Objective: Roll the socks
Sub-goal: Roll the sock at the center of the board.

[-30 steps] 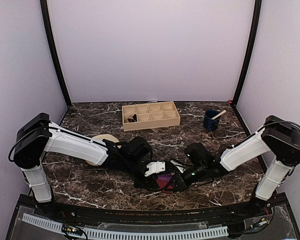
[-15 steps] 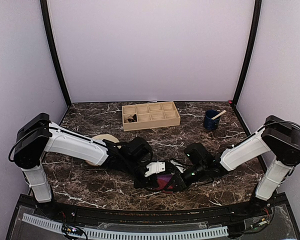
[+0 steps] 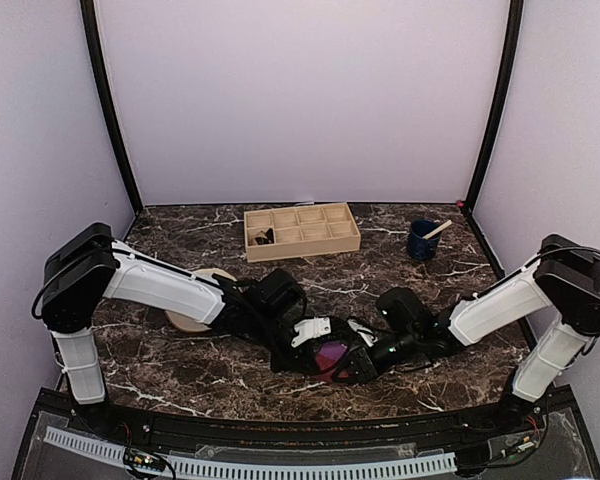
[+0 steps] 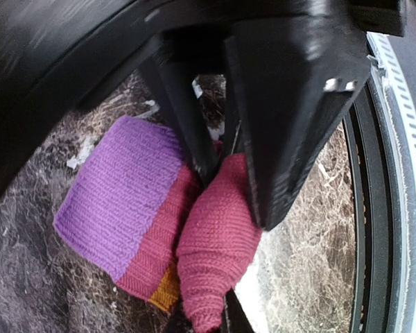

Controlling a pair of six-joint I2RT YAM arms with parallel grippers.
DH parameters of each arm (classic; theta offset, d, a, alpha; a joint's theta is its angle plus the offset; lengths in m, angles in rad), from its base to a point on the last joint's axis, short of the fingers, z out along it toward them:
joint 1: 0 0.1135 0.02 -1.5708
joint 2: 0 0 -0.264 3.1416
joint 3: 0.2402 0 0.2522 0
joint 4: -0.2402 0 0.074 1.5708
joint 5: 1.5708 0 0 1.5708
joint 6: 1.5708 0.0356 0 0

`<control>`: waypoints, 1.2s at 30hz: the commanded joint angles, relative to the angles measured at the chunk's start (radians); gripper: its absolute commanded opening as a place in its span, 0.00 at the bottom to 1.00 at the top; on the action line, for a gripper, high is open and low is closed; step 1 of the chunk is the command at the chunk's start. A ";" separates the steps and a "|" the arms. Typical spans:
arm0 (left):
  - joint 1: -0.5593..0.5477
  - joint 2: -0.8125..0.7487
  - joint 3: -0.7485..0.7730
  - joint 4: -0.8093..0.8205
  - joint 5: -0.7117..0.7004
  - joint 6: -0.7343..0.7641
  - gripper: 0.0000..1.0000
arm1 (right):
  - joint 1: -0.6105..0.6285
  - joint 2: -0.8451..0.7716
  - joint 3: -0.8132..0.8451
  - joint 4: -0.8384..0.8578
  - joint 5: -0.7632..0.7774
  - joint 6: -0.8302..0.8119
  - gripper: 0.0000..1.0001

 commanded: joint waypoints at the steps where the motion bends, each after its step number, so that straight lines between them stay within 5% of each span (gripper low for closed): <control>1: 0.030 0.027 0.038 -0.059 0.056 -0.037 0.00 | -0.010 -0.031 -0.044 -0.030 0.067 0.018 0.31; 20: 0.075 0.105 0.146 -0.180 0.270 -0.016 0.00 | 0.024 -0.292 -0.147 -0.068 0.341 0.011 0.39; 36: 0.084 0.149 0.194 -0.226 0.355 -0.003 0.00 | 0.384 -0.375 -0.073 -0.232 0.921 -0.099 0.46</control>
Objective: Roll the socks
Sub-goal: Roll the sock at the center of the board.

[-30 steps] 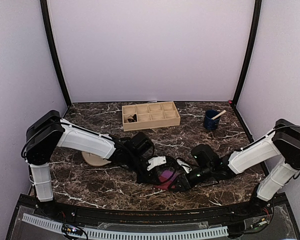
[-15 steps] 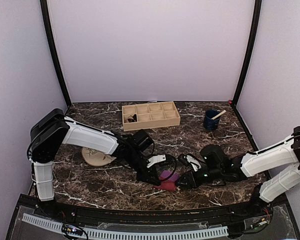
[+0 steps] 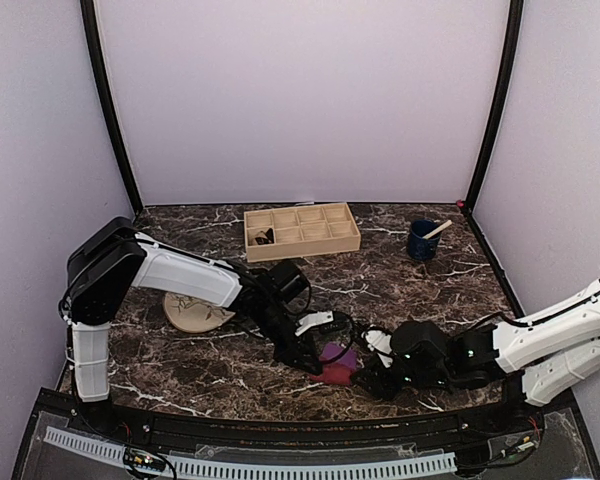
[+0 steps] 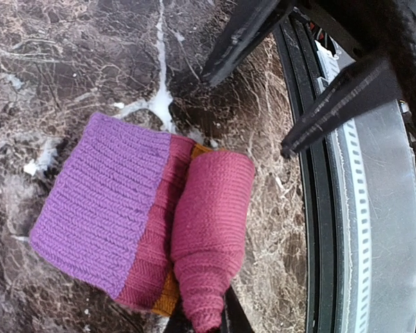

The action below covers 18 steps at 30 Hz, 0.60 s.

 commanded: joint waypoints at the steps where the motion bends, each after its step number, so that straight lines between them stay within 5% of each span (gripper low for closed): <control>1: 0.006 0.012 0.031 -0.051 0.047 0.021 0.00 | 0.098 0.020 0.061 -0.040 0.211 -0.072 0.47; 7: 0.009 0.031 0.050 -0.072 0.066 0.026 0.00 | 0.207 0.127 0.158 -0.068 0.308 -0.191 0.53; 18: 0.015 0.050 0.070 -0.096 0.110 0.035 0.00 | 0.221 0.265 0.244 -0.113 0.348 -0.319 0.57</control>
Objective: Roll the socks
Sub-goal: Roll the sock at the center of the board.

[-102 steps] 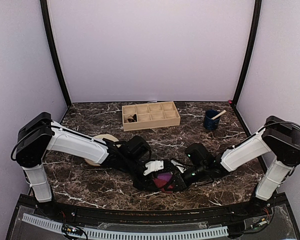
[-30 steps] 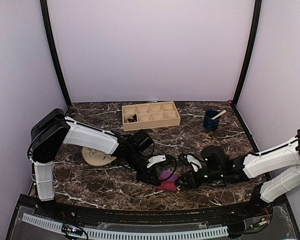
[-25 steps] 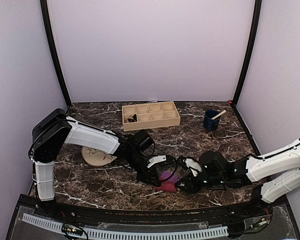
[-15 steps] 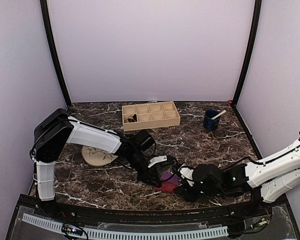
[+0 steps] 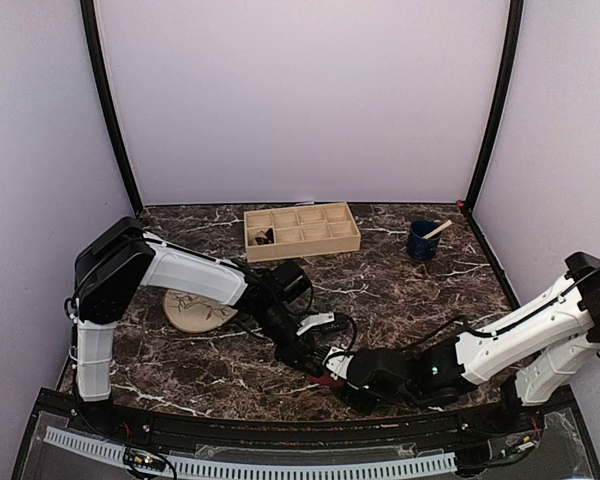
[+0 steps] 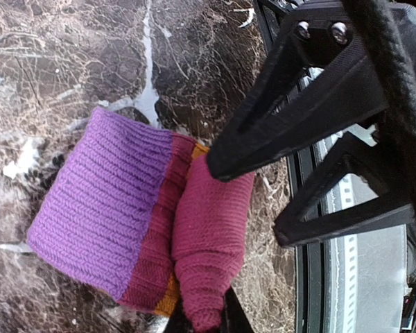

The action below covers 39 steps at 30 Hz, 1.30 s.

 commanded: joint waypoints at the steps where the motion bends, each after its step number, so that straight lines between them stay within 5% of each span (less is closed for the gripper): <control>1: 0.006 0.007 0.026 -0.043 0.042 0.021 0.00 | 0.011 0.037 0.044 -0.027 0.057 -0.083 0.58; 13: 0.008 0.029 0.049 -0.068 0.065 0.029 0.00 | 0.004 0.098 0.084 -0.055 0.053 -0.163 0.57; 28: 0.008 0.040 0.058 -0.077 0.069 0.028 0.01 | -0.059 0.162 0.122 -0.112 -0.080 -0.151 0.28; 39: 0.038 0.014 0.042 -0.016 0.020 -0.078 0.18 | -0.081 0.141 0.128 -0.138 -0.193 -0.118 0.07</control>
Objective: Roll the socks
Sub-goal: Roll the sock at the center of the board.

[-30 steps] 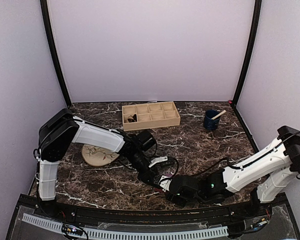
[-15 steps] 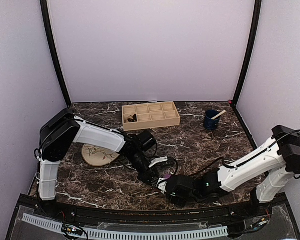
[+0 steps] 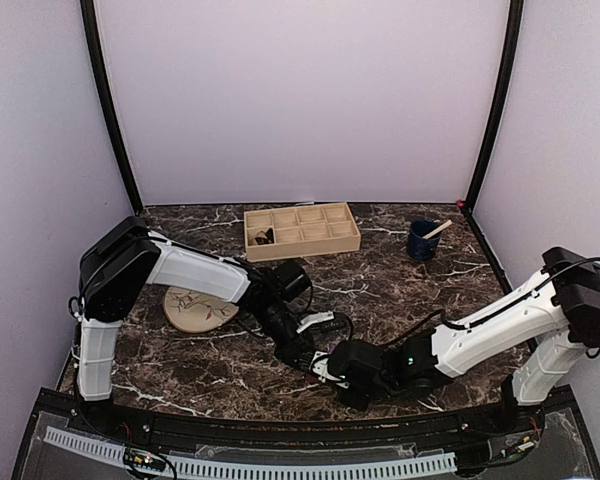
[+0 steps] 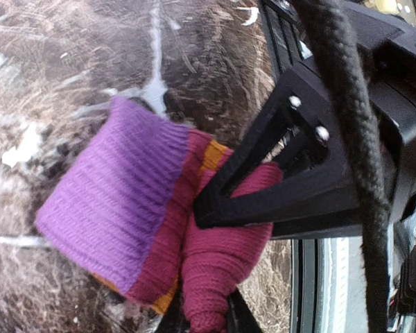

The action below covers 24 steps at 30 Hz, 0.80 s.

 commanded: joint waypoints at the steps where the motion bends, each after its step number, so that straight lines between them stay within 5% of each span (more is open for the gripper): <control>1: 0.027 -0.036 -0.010 0.067 -0.022 -0.091 0.21 | -0.024 -0.008 0.001 -0.019 -0.106 0.041 0.06; 10: 0.095 -0.165 -0.172 0.368 0.006 -0.300 0.39 | -0.094 -0.077 -0.064 0.066 -0.255 0.154 0.05; 24: 0.118 -0.204 -0.236 0.462 0.052 -0.368 0.47 | -0.236 -0.175 -0.246 0.304 -0.485 0.373 0.04</control>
